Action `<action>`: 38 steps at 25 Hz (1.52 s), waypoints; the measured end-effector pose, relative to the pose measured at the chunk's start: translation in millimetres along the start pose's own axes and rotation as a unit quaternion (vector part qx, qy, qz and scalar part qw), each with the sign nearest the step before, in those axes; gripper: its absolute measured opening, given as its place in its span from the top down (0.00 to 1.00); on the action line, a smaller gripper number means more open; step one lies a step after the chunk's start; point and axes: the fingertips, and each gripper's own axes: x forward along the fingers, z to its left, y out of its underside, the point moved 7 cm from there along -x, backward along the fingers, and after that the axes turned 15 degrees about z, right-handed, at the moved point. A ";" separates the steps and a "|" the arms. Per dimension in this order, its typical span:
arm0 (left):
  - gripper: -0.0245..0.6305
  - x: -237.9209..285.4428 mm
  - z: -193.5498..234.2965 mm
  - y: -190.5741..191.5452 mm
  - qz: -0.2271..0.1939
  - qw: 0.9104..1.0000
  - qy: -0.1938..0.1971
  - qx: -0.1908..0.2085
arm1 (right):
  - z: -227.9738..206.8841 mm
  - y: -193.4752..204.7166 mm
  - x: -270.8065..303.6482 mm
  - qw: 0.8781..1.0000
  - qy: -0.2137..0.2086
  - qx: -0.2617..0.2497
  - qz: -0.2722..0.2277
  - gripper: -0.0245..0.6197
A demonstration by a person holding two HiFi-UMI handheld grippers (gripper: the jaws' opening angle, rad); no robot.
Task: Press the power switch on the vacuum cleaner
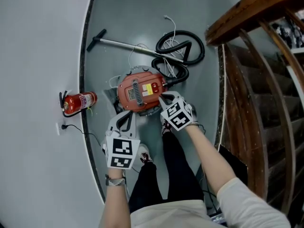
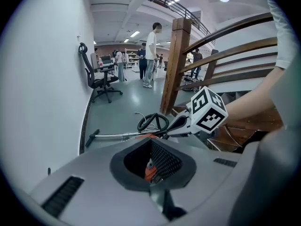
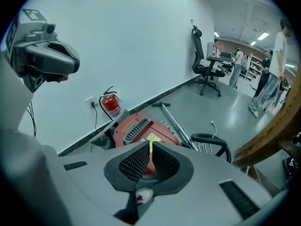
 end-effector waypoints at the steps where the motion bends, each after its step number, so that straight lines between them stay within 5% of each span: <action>1: 0.96 -2.2 -0.1 -1.3 -0.001 1.000 0.000 0.000 | 0.5 -2.1 -5.8 1.000 0.001 0.000 -0.005 0.90; 38: 0.96 -206.3 -29.7 -29.3 -0.119 0.989 -0.029 0.085 | 81.2 -48.4 -305.8 0.983 0.093 -0.033 -0.156 0.92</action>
